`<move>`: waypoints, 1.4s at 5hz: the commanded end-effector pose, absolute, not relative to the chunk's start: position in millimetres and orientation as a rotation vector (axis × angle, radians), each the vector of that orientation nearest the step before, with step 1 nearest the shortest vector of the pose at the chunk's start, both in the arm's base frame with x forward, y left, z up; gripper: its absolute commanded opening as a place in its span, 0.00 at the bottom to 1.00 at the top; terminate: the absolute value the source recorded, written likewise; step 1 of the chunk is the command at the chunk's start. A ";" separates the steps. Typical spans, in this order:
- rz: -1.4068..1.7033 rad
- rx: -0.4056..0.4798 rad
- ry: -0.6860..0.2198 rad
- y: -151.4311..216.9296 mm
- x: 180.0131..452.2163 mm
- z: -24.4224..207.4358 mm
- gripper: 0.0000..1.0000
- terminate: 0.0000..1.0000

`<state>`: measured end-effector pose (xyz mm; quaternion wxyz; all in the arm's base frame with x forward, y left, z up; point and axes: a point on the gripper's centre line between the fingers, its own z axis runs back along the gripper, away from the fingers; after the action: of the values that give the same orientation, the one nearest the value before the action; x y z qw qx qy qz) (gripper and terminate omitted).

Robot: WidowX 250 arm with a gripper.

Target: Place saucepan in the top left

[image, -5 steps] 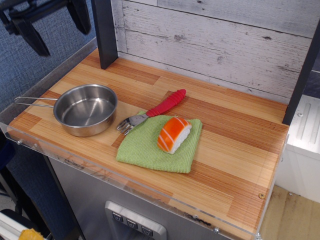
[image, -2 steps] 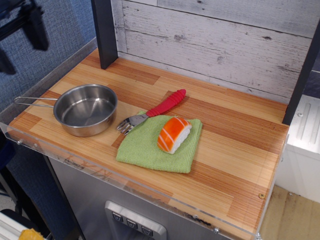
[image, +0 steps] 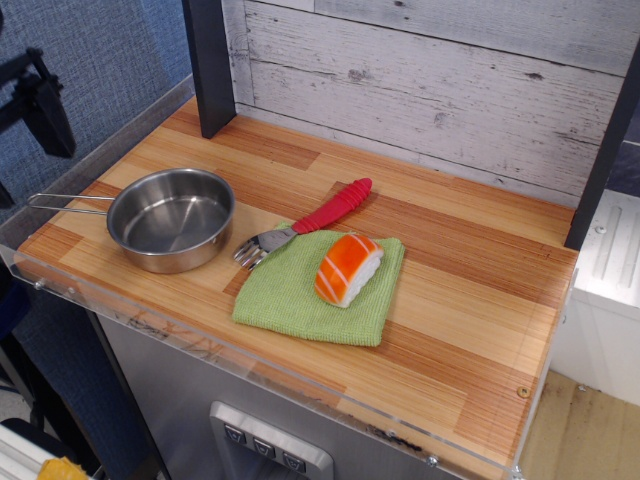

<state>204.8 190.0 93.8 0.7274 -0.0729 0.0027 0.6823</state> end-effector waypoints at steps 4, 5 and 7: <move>1.372 -0.097 -0.043 146.5 246.5 29.6 1.00 0.00; 1.366 -0.077 -0.045 146.6 251.8 19.8 1.00 0.00; 1.379 -0.057 -0.066 146.4 247.2 19.0 0.00 0.00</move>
<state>245.9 144.2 8.8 0.7711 -0.0254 -0.0111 0.6361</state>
